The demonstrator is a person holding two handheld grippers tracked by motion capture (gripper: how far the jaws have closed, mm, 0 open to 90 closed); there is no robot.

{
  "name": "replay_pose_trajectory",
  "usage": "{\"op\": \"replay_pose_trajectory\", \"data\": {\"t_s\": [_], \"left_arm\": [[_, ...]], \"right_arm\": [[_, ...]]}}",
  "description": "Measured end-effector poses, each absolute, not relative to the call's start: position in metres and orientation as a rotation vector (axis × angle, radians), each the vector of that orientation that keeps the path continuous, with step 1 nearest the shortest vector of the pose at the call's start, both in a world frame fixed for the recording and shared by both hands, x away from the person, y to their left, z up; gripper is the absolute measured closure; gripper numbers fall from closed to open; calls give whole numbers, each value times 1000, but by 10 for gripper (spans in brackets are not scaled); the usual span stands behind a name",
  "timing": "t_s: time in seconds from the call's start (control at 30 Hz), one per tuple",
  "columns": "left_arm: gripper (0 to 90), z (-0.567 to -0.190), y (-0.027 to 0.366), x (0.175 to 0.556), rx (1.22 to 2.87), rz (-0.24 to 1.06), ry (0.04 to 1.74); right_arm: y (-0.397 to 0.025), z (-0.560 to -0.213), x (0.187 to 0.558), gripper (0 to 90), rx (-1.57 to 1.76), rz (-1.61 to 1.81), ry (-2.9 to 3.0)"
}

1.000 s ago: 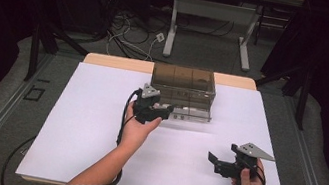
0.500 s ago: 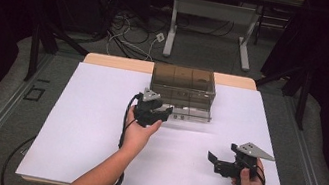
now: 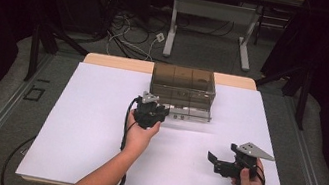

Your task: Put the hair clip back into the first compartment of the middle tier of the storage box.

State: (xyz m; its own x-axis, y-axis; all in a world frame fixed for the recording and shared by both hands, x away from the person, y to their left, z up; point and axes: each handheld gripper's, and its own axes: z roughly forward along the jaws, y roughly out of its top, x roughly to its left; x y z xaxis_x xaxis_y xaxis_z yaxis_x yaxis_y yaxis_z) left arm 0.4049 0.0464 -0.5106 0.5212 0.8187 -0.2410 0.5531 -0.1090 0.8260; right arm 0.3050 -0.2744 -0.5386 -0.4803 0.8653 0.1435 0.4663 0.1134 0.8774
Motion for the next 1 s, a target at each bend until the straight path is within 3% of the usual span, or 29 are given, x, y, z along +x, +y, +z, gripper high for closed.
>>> {"op": "replay_pose_trajectory", "data": {"t_s": [0.37,1.0], "left_arm": [[897,-520,45,404,1760,303,1193],[900,-532,34,406,1797,287,1205]], "right_arm": [[-275,-538,305,23,1298,1324,1991],[-275,-538,304,23,1301,1327,1990]]}}
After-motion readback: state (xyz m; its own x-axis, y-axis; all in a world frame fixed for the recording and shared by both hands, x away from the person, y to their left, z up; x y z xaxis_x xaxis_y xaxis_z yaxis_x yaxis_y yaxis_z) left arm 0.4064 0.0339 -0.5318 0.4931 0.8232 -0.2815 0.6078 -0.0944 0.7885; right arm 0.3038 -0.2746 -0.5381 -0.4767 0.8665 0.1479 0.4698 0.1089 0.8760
